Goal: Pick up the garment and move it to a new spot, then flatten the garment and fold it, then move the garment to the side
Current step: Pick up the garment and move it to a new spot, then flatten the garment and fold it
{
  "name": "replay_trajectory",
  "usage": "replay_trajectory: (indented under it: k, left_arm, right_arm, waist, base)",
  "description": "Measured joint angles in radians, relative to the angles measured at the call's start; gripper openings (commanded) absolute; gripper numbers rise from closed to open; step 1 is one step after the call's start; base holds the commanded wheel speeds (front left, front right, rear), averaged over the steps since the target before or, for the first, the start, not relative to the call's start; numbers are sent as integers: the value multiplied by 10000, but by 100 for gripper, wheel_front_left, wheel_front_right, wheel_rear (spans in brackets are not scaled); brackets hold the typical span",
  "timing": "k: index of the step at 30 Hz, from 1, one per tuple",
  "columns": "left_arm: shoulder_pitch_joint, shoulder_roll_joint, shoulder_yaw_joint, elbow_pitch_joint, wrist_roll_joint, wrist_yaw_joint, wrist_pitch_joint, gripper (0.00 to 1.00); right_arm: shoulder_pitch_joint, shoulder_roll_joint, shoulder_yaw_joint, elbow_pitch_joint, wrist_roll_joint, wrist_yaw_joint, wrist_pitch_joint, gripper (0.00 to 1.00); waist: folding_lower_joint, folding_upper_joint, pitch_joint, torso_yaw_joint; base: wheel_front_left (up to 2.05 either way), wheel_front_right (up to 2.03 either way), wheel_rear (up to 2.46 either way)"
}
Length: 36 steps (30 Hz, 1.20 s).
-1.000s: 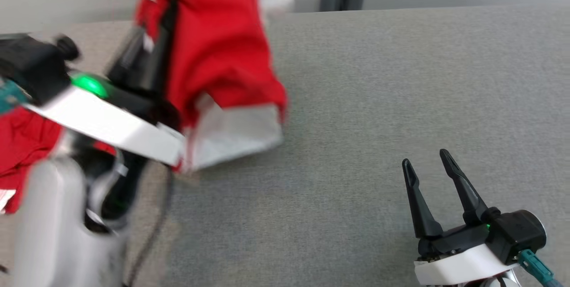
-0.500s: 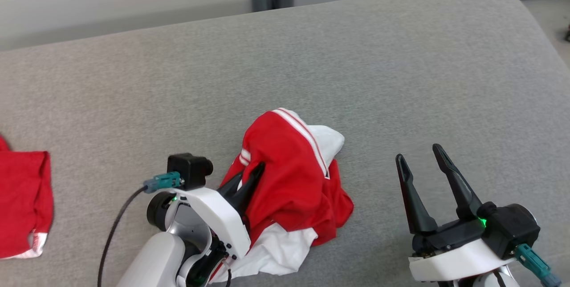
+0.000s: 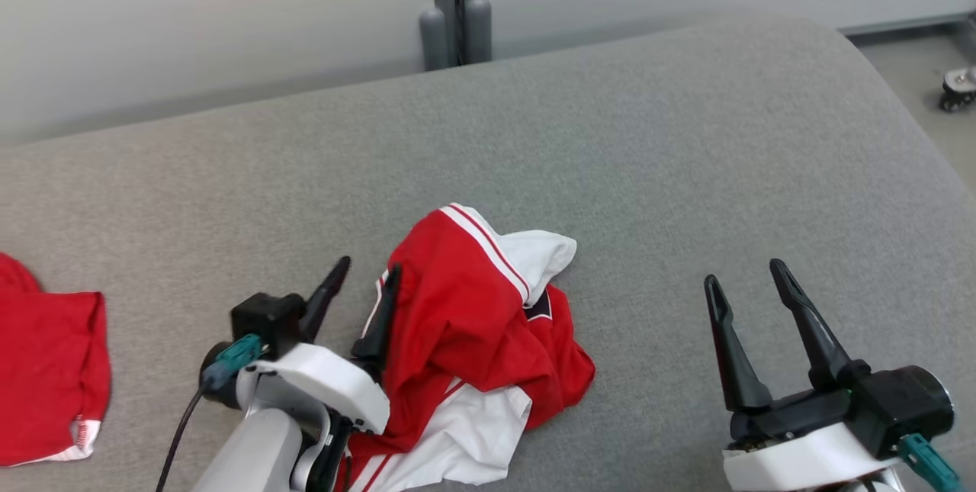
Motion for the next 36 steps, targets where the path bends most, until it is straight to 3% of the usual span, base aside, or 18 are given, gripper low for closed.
replay_trajectory:
  k: [8,12,17,23,30,36]
  left_arm:
    - [1938,431,1264,-3047,1018,1381,-481,100]
    - [3568,537,1988,-4121,1720,1684,-495,100]
    - [4556,384,2928,-4771,2205,1546,-495,100]
    - [5064,-10,3800,-5221,2842,941,-497,100]
    - [5142,-437,4247,-5200,3258,301,-497,100]
    - [5125,-631,4475,-5101,3465,13,-497,100]
  right_arm:
    - [419,0,-830,-407,-711,0,0,100]
    - [570,-19,-1164,-502,-928,2,-2,100]
    - [747,-15,-1436,-445,-951,2,0,100]
    - [1053,-4,-1595,36,-1028,2,-2,100]
    - [1166,-4,-1705,169,-784,2,-2,100]
    - [1211,-4,-1666,198,-706,2,-2,100]
  waist:
    - [0,0,-849,841]
    - [0,0,-1224,1494]
    - [0,0,-1528,2010]
    - [0,0,-1729,2388]
    - [0,0,-1727,2372]
    - [0,0,-1706,2241]
  base:
    - [0,0,0]
    - [0,0,0]
    - [0,0,0]
    - [0,0,0]
    - [0,0,0]
    - [0,0,0]
